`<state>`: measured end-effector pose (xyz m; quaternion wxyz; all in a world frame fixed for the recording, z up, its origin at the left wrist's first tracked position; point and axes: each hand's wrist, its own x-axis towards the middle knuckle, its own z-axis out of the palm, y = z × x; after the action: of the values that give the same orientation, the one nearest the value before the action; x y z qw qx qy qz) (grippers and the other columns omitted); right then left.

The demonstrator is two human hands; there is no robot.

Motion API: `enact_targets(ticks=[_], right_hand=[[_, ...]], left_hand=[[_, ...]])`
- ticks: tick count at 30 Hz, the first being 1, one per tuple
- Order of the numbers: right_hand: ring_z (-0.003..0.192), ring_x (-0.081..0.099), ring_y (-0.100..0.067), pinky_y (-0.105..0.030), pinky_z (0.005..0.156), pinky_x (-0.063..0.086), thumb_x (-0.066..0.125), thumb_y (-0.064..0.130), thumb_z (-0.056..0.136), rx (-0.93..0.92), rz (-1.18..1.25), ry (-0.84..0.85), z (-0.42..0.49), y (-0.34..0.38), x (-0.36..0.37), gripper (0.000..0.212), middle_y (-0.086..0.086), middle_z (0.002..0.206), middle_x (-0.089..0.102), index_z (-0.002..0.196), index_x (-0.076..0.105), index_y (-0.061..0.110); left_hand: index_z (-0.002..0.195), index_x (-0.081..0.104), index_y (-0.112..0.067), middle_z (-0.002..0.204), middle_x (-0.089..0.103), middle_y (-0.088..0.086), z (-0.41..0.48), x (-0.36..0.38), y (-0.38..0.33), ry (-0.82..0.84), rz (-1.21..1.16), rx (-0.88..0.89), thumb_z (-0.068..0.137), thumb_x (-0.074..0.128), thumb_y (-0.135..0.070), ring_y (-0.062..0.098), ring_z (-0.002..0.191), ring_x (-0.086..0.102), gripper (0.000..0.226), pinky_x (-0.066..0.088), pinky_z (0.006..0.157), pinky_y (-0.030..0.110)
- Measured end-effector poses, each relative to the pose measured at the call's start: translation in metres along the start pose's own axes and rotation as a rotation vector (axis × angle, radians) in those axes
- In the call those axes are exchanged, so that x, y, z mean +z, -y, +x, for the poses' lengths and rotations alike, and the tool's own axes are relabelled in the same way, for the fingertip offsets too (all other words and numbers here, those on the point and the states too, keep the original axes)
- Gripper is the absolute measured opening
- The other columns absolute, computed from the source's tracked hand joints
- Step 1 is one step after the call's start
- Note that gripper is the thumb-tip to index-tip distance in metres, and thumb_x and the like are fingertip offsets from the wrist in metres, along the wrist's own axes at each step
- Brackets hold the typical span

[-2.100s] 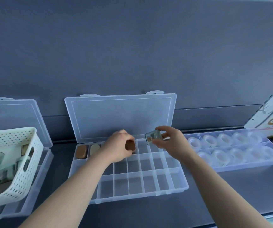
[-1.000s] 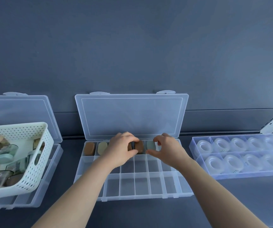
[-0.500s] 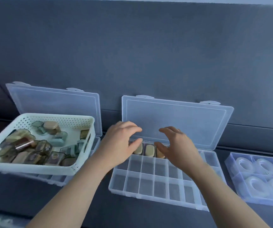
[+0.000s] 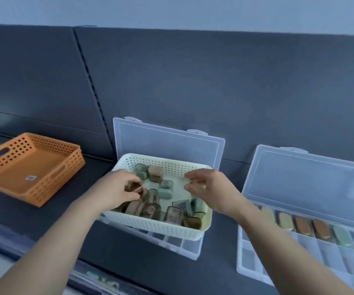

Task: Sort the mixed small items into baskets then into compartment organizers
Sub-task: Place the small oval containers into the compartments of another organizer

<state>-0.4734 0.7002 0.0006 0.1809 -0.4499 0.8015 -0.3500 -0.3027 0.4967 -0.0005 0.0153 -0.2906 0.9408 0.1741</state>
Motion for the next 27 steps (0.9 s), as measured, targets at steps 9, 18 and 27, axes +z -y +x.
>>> enact_targets(ticks=[9,18,27], right_hand=[[0.122,0.052,-0.016,-0.032,0.104,0.042,0.068,0.035,0.085,0.145,-0.258,0.204,0.059,0.007,0.047,0.054,0.004,0.137,0.054,0.135,0.052,0.021],[0.083,0.059,-0.013,-0.035,0.081,0.055,0.066,0.036,0.086,0.15,-0.056,0.049,0.045,0.003,0.035,0.047,-0.003,0.103,0.064,0.131,0.052,0.027],[0.077,0.058,-0.027,-0.029,0.069,0.055,0.032,0.01,0.101,0.237,1.053,-0.103,-0.04,-0.029,-0.049,0.033,-0.016,0.097,0.06,0.122,0.058,0.014]], left_hand=[[0.128,0.053,-0.036,0.121,0.055,-0.016,0.013,0.003,0.015,0.009,-0.064,0.147,0.08,0.071,-0.024,0.005,0.108,0.049,0.053,0.042,0.089,0.022],[0.103,0.059,-0.039,0.1,0.065,-0.026,0.007,0.004,0.003,-0.104,-0.7,0.154,0.075,0.076,-0.009,-0.005,0.097,0.06,0.044,0.046,0.088,0.023],[0.091,0.054,-0.029,0.097,0.069,-0.011,0.01,0.029,-0.106,-0.067,-0.992,0.291,0.075,0.08,-0.012,0.01,0.093,0.066,0.035,0.053,0.087,0.034]])
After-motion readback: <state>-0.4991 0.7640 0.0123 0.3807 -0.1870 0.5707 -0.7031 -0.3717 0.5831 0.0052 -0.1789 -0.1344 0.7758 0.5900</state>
